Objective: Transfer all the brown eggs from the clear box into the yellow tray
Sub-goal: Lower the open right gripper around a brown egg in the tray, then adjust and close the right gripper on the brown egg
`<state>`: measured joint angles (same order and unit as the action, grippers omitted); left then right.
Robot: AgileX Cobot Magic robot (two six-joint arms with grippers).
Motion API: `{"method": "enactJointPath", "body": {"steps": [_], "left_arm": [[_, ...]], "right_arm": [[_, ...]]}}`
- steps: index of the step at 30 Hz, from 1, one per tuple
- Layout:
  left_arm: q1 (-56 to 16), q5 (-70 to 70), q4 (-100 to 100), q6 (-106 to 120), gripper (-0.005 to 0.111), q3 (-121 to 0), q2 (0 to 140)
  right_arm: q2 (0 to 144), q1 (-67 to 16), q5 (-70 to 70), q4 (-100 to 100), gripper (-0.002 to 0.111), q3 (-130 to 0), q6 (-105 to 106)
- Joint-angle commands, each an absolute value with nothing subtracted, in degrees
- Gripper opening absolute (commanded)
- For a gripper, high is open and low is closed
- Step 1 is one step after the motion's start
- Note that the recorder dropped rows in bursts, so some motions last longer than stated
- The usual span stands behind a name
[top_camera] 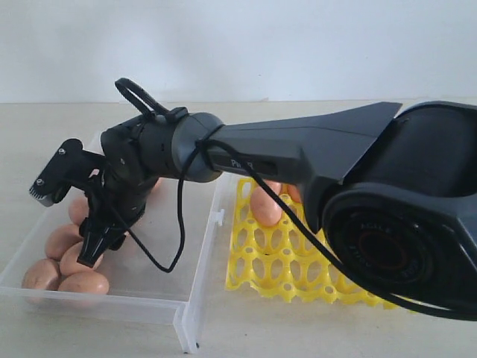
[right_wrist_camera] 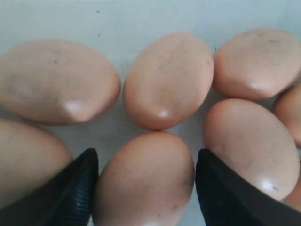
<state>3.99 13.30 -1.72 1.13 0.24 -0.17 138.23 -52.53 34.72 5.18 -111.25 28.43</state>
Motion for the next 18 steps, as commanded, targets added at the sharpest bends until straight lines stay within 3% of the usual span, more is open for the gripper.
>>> {"method": "enactJointPath", "body": {"steps": [1, 18], "left_arm": [[4.04, 13.30, -2.03, 1.16, -0.004, 0.00, 0.00], [4.04, 13.30, -2.03, 1.16, -0.004, 0.00, 0.00]], "right_arm": [[138.09, -52.06, 35.91, 4.60, 0.058, -111.63, 27.24], [137.97, -51.94, 33.85, 5.67, 0.058, -112.16, 27.46]]}}
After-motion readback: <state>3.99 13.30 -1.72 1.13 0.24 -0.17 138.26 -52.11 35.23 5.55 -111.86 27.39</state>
